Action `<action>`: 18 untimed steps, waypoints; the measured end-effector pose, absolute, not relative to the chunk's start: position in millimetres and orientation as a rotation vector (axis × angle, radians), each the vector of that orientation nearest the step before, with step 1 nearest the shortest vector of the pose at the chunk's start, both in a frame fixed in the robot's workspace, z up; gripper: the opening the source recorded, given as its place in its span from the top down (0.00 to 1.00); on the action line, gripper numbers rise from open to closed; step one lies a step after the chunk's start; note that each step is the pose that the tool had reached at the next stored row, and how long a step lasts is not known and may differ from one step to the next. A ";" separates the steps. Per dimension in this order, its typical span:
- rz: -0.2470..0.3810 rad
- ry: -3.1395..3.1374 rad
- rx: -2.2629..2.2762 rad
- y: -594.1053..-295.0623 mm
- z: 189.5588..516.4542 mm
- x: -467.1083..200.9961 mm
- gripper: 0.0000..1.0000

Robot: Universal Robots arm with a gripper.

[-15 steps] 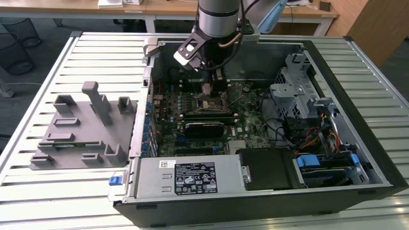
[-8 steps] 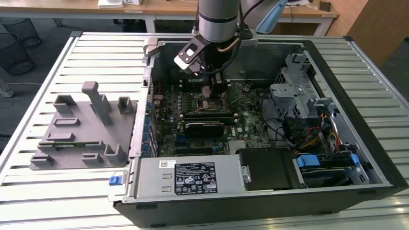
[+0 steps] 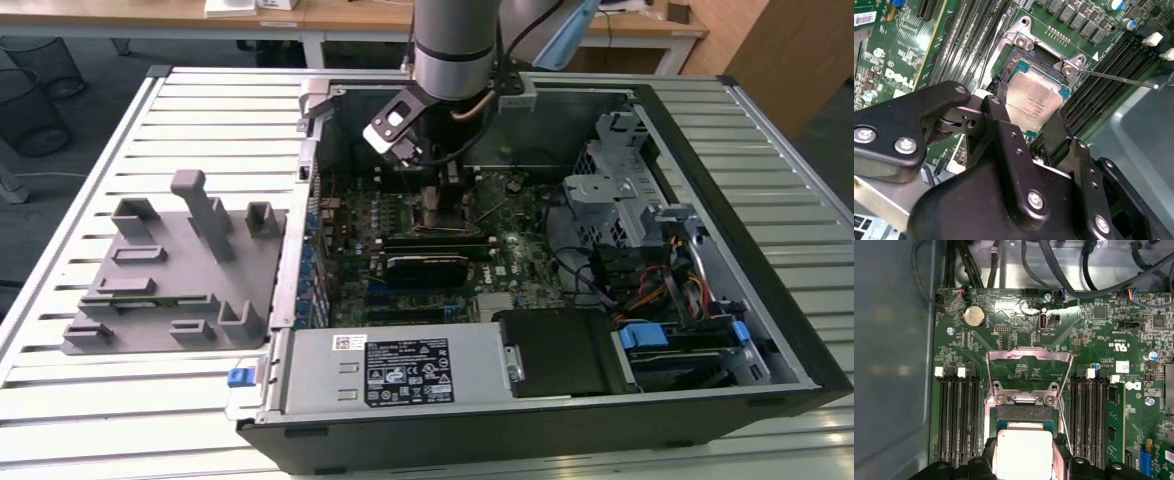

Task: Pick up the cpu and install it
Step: 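Place the cpu into insertion slot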

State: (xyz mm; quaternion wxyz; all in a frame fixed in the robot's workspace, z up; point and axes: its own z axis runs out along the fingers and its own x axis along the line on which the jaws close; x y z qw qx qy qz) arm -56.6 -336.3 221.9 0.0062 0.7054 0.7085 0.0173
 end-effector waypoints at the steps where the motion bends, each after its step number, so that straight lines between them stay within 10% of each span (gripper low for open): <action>1: 0.054 2.217 2.208 -336.3 220.6 -56.6 0.47; 18: 0.054 2.231 2.194 -337.3 205.2 -56.2 0.47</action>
